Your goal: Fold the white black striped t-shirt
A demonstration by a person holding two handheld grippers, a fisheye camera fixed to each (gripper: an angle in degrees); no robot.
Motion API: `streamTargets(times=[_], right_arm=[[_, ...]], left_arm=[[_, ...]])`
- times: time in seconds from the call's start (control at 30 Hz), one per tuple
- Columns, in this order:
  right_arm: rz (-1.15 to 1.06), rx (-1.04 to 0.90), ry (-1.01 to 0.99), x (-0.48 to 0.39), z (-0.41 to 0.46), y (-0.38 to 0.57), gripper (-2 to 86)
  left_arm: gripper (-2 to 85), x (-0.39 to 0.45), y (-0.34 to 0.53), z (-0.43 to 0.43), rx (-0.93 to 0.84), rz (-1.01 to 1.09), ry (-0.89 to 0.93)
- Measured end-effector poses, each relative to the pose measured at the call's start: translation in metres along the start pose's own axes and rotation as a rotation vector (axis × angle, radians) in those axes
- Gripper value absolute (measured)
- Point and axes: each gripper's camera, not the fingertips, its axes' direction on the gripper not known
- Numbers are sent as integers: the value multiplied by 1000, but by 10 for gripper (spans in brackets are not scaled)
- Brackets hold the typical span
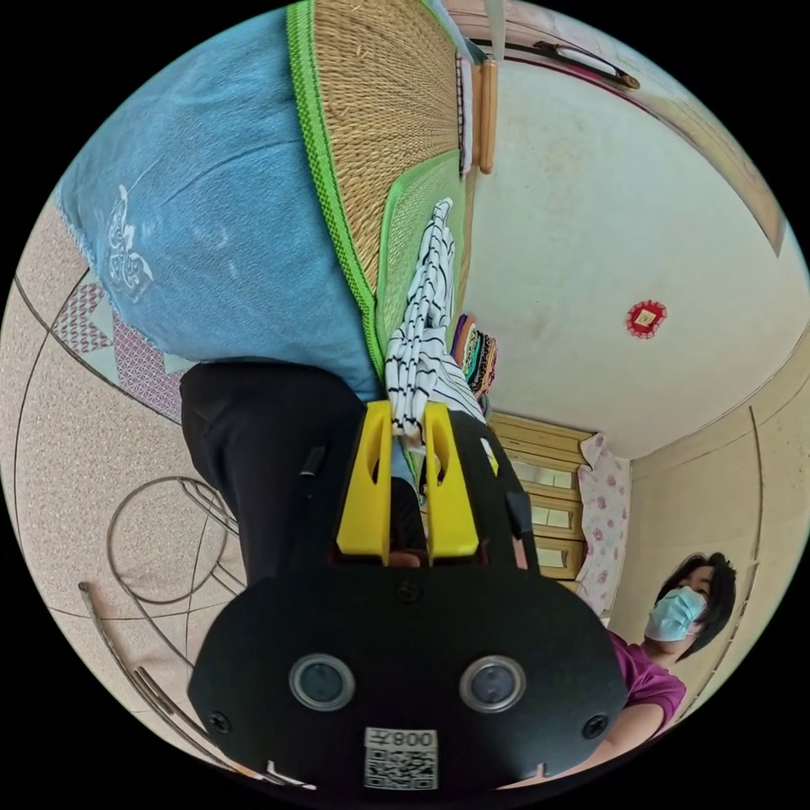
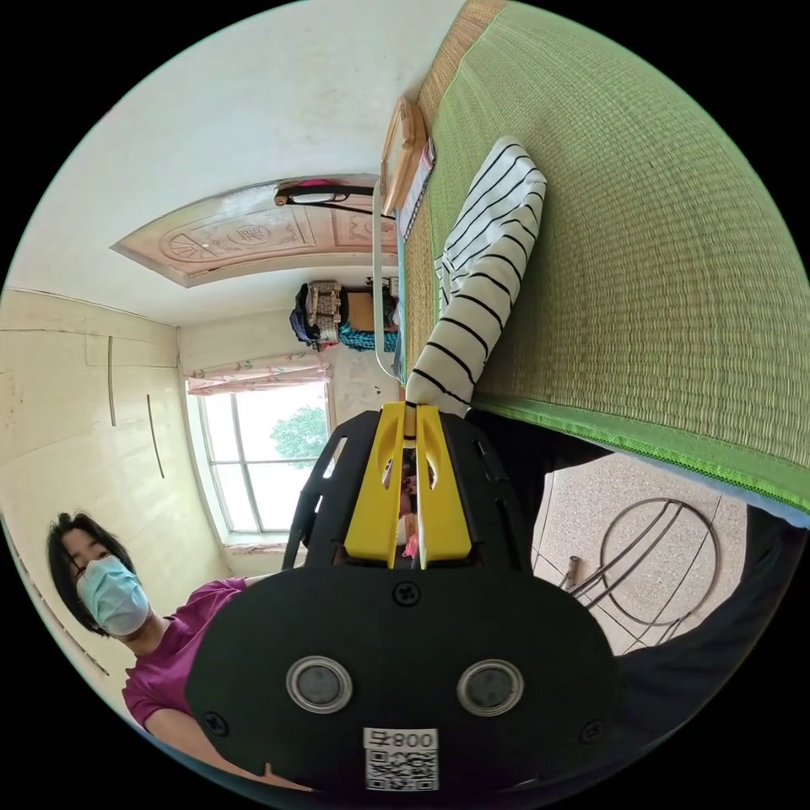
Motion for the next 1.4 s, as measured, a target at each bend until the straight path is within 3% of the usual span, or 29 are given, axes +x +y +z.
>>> streamTargets(times=[0.37,0.77,1.4], right_arm=[[-5,13,-3,39,-32,16,18],[-3,7,11,112,-93,64,18],[-277,150,-104,167,-241,190,15]], left_arm=[[41,36,-13,23,-13,23,-12],[31,94,-2,61,-17,79,123],[28,300,-4,212,-130,418,259]])
